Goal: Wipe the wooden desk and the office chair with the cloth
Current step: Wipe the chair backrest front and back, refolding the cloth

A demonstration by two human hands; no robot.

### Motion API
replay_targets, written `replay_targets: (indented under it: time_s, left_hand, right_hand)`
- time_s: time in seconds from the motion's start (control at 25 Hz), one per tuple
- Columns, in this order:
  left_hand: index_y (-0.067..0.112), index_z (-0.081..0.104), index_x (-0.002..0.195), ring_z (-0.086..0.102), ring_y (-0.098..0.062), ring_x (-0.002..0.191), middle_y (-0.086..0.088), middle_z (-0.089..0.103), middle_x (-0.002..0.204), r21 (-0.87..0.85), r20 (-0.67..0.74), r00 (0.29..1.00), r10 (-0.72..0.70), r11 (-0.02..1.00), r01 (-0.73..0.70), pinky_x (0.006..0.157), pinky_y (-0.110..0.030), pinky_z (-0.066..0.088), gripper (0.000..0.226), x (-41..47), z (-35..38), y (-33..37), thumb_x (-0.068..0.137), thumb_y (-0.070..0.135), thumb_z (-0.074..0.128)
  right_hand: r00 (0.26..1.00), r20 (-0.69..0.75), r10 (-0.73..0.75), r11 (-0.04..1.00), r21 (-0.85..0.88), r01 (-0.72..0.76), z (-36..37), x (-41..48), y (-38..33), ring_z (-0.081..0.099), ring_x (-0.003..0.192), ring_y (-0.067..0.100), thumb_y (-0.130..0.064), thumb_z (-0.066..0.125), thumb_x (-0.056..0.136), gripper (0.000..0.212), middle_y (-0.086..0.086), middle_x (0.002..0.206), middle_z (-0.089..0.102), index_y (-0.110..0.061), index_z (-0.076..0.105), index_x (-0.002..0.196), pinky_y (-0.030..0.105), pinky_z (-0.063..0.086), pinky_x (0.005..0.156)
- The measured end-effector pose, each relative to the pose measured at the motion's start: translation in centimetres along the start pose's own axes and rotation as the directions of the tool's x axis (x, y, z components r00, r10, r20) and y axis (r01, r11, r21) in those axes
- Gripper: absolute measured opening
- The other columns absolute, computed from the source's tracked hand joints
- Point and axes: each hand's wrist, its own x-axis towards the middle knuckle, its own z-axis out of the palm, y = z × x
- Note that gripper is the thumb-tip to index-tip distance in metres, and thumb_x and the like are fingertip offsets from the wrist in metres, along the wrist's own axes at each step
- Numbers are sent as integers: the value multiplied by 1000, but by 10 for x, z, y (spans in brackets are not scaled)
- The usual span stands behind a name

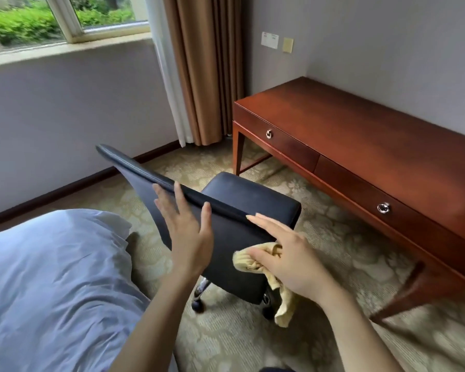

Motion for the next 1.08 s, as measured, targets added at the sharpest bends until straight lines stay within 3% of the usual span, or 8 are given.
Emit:
replay_targets:
  time_s: [0.12,0.24,0.4,0.68,0.84,0.92,1.0,1.08]
  left_hand:
    - [22,-4,151,-19,-15,143,0,-33,152,-138,8,996,-93,986,93,113,-26,-2,84,-7,20,17,93,27,56]
    - [18,-8,150,-18,-16,144,-5,-36,151,-193,-17,985,-173,967,167,116,-27,3,91,-4,24,24,90,15,60]
    - [15,-7,151,-14,-20,144,-10,-30,153,-130,-68,973,-219,969,209,117,-28,9,81,13,9,15,91,1,47]
    - [14,-2,151,-11,-21,145,-12,-22,155,-14,-54,973,-226,974,226,89,2,4,78,39,-18,-19,88,-5,40]
    - [23,-2,152,1,-21,145,-8,-22,156,84,-46,982,-184,979,187,92,-7,20,78,47,-27,-30,90,1,40]
    - [24,-2,152,-2,-23,146,-9,-24,156,97,-11,987,-163,982,164,105,-22,26,76,48,-32,-32,92,4,41]
    - [24,-1,152,-12,-27,145,-12,-25,155,146,13,981,-194,971,190,117,-39,14,74,49,-35,-31,94,10,44]
    - [23,1,152,-19,-32,143,-16,-23,155,382,3,975,-220,901,203,116,-51,2,74,49,-39,-27,95,22,48]
  right_hand:
    - [999,50,17,991,132,-23,8,-2,16,38,117,-21,-31,66,86,50,-37,124,44,-56,44,123,11,35,103]
    - [987,162,-22,993,116,3,21,5,18,42,121,-10,-33,64,89,58,-29,127,49,-52,37,136,19,36,105]
    - [976,193,-102,995,36,97,44,22,7,51,111,8,-36,59,91,64,-15,122,51,-53,23,141,28,45,97]
    - [956,244,-164,985,-18,173,76,51,-10,53,87,14,-39,56,91,61,-13,98,48,-52,23,141,34,49,79]
    - [950,277,-145,989,0,151,84,60,-16,53,90,13,-38,56,92,61,-13,100,50,-53,23,141,37,50,83]
    - [945,301,-126,992,20,126,84,62,-18,53,99,14,-36,56,92,62,-10,109,53,-52,24,142,38,48,90]
    - [934,338,-118,993,49,108,81,63,-18,51,110,14,-34,57,93,60,-10,121,53,-49,27,142,36,45,97]
    - [937,331,-109,994,66,92,72,61,-16,47,120,10,-30,56,94,51,-11,131,51,-42,38,140,31,40,103]
